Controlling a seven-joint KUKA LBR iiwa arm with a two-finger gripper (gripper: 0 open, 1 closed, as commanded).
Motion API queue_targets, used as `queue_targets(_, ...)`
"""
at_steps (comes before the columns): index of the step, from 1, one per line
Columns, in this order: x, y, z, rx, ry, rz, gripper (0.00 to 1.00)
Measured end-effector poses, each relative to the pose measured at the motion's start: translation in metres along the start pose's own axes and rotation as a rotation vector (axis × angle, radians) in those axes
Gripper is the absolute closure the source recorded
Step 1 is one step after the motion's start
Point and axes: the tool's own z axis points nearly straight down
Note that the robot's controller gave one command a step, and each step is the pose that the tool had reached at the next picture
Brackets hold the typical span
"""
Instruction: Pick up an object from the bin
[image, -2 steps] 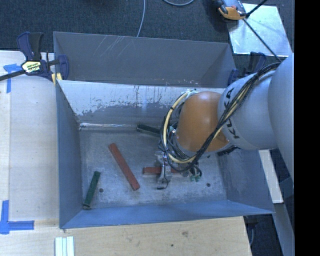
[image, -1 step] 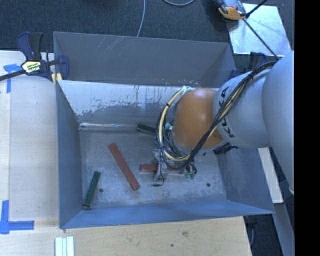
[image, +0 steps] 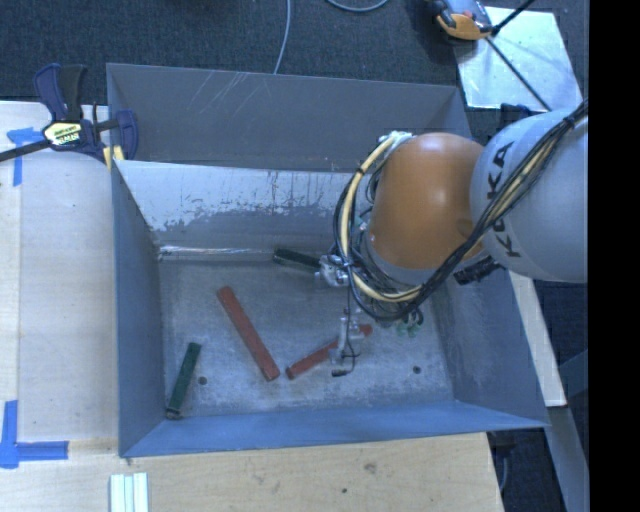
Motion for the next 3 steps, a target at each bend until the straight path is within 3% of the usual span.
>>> queue_targets(1,0.005,0.000,-0.034,-0.001,-0.021,-0.007,0.00)
queue_targets(2,0.038,-0.005,0.092,-0.001,-0.003,0.100,1.00)
queue_targets(3,0.038,-0.005,0.092,-0.001,-0.003,0.100,1.00)
